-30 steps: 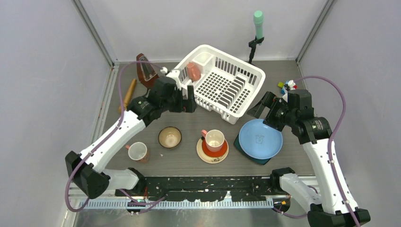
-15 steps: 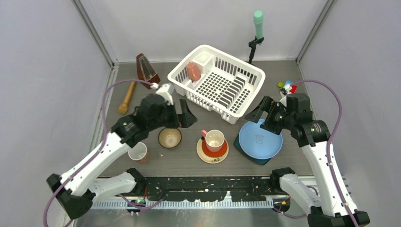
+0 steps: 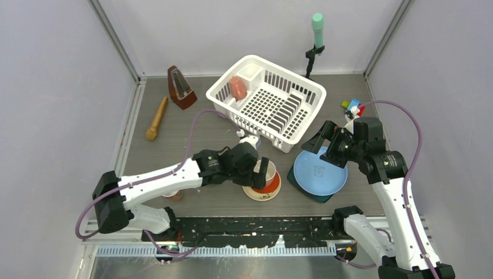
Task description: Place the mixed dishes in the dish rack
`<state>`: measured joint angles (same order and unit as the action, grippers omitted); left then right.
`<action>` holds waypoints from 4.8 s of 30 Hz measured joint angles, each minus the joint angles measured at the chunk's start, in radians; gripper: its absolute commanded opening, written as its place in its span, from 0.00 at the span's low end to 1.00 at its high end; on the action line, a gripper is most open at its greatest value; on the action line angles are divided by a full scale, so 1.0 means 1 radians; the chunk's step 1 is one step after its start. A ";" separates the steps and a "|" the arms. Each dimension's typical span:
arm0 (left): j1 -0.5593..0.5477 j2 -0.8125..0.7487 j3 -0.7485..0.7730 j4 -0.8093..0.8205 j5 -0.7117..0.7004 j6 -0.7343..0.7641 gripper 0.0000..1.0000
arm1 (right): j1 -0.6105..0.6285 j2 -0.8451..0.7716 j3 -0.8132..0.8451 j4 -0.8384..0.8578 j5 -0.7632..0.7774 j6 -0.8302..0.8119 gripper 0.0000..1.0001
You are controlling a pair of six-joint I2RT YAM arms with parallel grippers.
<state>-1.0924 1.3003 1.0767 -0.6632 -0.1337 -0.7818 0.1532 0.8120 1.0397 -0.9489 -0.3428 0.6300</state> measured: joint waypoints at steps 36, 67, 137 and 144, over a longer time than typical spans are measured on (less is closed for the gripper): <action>-0.002 0.171 0.002 0.085 -0.144 -0.104 0.51 | 0.000 0.035 -0.013 -0.002 -0.009 -0.024 0.94; 0.130 -0.143 -0.042 0.154 0.184 0.099 0.00 | 0.000 0.036 0.066 0.000 -0.055 -0.096 0.93; -0.018 -0.029 -0.146 0.882 0.182 2.544 0.00 | 0.028 0.236 0.059 0.158 -0.567 0.363 0.46; -0.018 -0.028 -0.145 0.920 0.188 2.536 0.00 | 0.043 0.238 0.027 0.229 -0.592 0.392 0.39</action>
<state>-1.1099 1.2724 0.9314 0.2565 0.0540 1.7542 0.1959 1.0496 1.0664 -0.7204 -0.9344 1.0218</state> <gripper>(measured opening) 0.080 0.443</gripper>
